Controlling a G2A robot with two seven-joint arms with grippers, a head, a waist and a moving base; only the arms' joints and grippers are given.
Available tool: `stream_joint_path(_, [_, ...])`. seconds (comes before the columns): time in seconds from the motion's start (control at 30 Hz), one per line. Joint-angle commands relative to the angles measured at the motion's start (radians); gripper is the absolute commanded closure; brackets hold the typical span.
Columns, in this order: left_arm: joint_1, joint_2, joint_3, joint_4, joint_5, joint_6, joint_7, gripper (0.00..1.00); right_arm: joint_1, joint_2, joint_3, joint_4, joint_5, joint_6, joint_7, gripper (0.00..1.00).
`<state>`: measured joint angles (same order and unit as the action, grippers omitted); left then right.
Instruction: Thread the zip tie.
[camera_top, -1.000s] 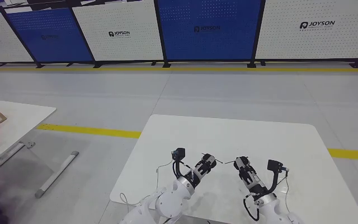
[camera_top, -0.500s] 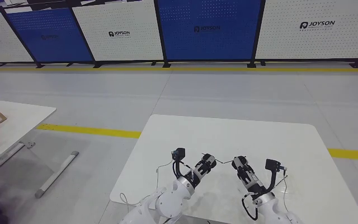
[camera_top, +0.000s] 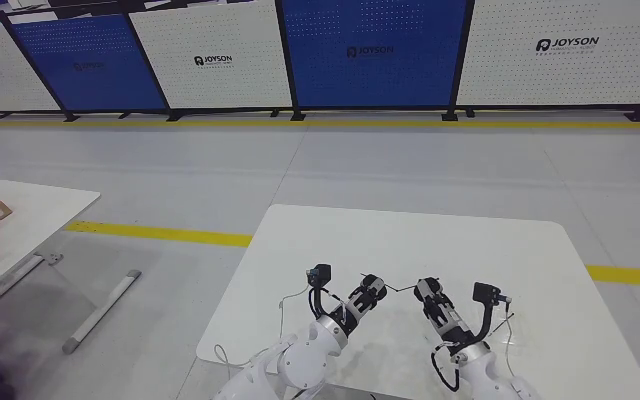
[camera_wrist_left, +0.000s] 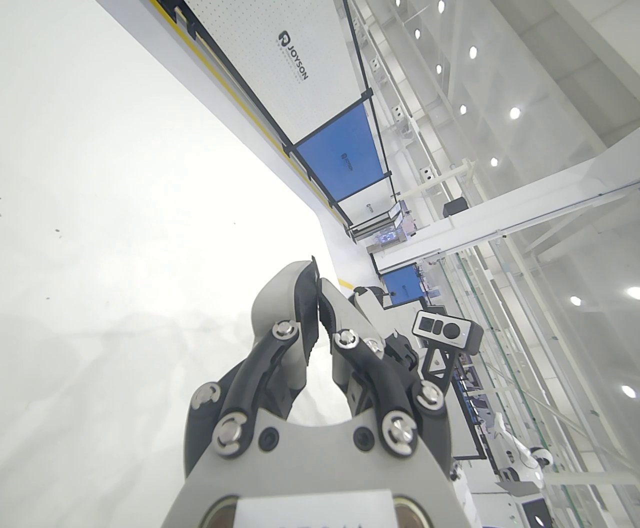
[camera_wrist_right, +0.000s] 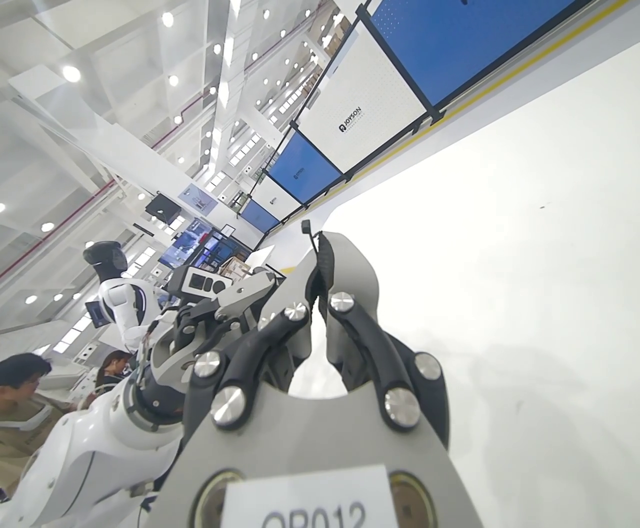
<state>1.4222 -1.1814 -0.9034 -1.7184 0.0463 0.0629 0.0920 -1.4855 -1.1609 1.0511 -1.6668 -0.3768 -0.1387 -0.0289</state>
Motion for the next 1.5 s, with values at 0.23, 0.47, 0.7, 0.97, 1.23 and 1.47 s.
stream_joint_path(0.23, [0.0,0.0,0.0,0.0,0.0,0.0,0.0,1.0,-0.026,-0.003,0.021,-0.018,-0.009,-0.005,0.009,1.0])
stream_joint_path(0.47, [0.0,0.0,0.0,0.0,0.0,0.0,0.0,1.0,-0.022,-0.009,0.028,-0.015,-0.013,-0.003,0.02,1.0])
stream_joint_path(0.7, [0.0,0.0,0.0,0.0,0.0,0.0,0.0,1.0,-0.012,-0.017,0.022,-0.005,-0.017,0.004,0.033,1.0])
stream_joint_path(0.97, [0.0,0.0,0.0,0.0,0.0,0.0,0.0,1.0,-0.033,-0.02,0.037,-0.016,-0.026,-0.014,0.023,1.0])
stream_joint_path(1.23, [0.0,0.0,0.0,0.0,0.0,0.0,0.0,1.0,-0.021,-0.028,0.037,-0.005,-0.029,-0.004,0.033,1.0])
stream_joint_path(1.47, [0.0,0.0,0.0,0.0,0.0,0.0,0.0,1.0,-0.018,-0.034,0.038,-0.004,-0.037,-0.001,0.038,1.0])
